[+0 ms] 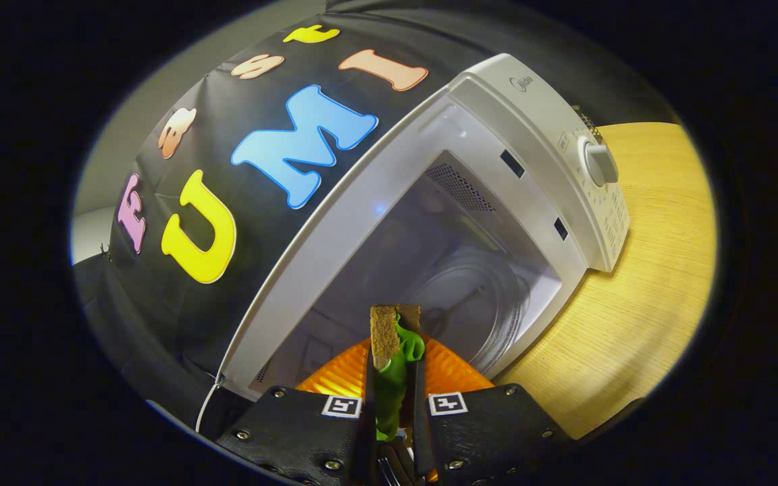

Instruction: Open the microwave, put the food inside, and close the microwave door.

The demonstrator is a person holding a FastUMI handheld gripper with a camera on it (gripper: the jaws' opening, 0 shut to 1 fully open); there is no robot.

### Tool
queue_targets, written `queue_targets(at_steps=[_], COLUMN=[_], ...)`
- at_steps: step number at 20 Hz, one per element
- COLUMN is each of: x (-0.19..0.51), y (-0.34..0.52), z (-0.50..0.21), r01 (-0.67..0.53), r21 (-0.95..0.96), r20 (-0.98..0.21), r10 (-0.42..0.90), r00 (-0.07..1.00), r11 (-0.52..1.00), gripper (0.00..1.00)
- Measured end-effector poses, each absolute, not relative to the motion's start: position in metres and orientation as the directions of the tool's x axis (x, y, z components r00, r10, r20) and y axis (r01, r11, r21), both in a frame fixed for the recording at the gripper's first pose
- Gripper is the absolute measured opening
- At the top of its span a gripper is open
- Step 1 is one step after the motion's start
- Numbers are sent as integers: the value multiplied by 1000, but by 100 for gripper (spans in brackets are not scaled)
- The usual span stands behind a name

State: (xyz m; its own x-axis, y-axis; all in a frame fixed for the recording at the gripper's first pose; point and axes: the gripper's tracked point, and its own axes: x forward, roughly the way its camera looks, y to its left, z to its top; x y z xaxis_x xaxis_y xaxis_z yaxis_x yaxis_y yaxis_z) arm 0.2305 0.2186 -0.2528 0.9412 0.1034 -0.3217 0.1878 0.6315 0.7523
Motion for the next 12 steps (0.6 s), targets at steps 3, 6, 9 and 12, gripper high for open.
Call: queue_targets(at_steps=[3,6,9,12], x=[245,251,255,253], y=[219,214,209,205], z=[-264,-271,-280,-284], r01=[206,224,246,261], r21=[761,755,742,721], r20=[-321,-325,-341,-360], r10=[82,56,35,25], r00=[944,944,940,933], r11=[615,616,624,642], gripper=[22,22,22,33])
